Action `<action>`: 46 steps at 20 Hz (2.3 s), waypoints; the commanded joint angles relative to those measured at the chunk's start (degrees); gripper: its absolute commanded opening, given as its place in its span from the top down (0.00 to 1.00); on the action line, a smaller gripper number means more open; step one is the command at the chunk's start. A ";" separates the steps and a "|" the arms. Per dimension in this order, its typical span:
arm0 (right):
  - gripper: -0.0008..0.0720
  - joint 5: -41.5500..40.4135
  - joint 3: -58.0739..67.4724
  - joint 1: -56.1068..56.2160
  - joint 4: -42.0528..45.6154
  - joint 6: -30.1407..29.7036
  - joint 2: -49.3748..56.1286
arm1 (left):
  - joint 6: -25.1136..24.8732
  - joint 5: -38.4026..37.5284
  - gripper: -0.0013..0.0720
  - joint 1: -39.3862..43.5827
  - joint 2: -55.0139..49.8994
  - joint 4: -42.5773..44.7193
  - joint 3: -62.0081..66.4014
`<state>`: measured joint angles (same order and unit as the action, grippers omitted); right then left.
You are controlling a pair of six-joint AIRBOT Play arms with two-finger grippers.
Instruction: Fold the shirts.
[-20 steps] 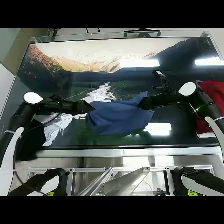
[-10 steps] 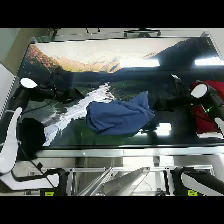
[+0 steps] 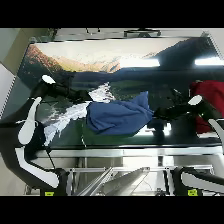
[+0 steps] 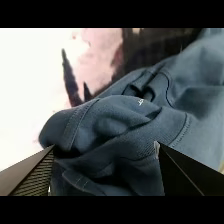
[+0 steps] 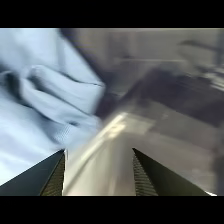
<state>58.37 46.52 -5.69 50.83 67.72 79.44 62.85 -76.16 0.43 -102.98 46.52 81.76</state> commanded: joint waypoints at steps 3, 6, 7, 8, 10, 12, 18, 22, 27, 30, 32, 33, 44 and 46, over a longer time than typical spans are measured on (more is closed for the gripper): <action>0.35 0.02 -0.35 3.19 -10.38 -7.87 6.95 | -0.70 -4.17 0.01 1.68 -3.54 0.28 0.87; 0.48 -0.57 -0.35 3.76 -16.76 -12.15 8.61 | -0.63 -3.63 0.26 1.70 -3.54 -0.22 0.87; 0.77 -0.68 -0.15 3.69 -19.56 -14.69 8.59 | -0.33 -3.26 0.40 1.90 -3.54 -0.22 0.87; 0.88 -0.44 0.44 3.69 -21.18 -16.09 8.59 | -0.17 -2.73 0.53 2.25 -3.54 -0.24 0.87; 0.96 1.79 2.56 3.69 -21.53 -16.20 8.55 | 0.48 -1.86 0.92 3.15 -3.52 -0.90 0.87; 0.97 5.11 4.94 3.69 -21.51 -16.09 7.93 | 0.28 -2.49 0.97 4.52 -3.41 -4.79 0.87; 0.97 8.70 9.33 2.43 -20.20 -14.38 0.81 | 0.13 -3.41 0.97 5.57 3.17 -4.68 0.87; 0.97 8.79 9.29 2.25 -14.14 -11.32 -0.02 | 0.46 -8.98 0.48 3.63 6.64 2.47 0.81; 0.97 9.14 9.29 2.27 -14.16 -11.32 -0.02 | 1.55 -5.33 0.01 2.25 6.56 0.76 -5.44; 0.97 9.16 9.29 2.27 -14.14 -10.73 -0.02 | -0.85 4.81 0.01 2.75 5.88 -4.68 -11.58; 0.97 9.14 9.29 2.27 -14.14 -10.69 -0.02 | -2.62 5.62 0.01 2.99 4.22 -9.35 -11.63; 0.97 9.14 9.29 2.27 -14.14 -10.69 -0.02 | -3.39 5.55 0.03 3.37 3.17 -12.04 -10.95; 0.97 24.26 23.47 -1.53 -15.04 -7.43 -9.25 | -2.23 -4.52 0.98 5.86 12.81 -22.60 7.06; 0.97 24.55 31.12 -1.68 -16.37 -7.43 -14.78 | -1.14 -3.74 0.98 5.86 21.75 -22.53 10.73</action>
<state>79.29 68.93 -6.52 36.03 59.31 70.78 60.58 -78.85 6.22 -90.70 24.99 87.68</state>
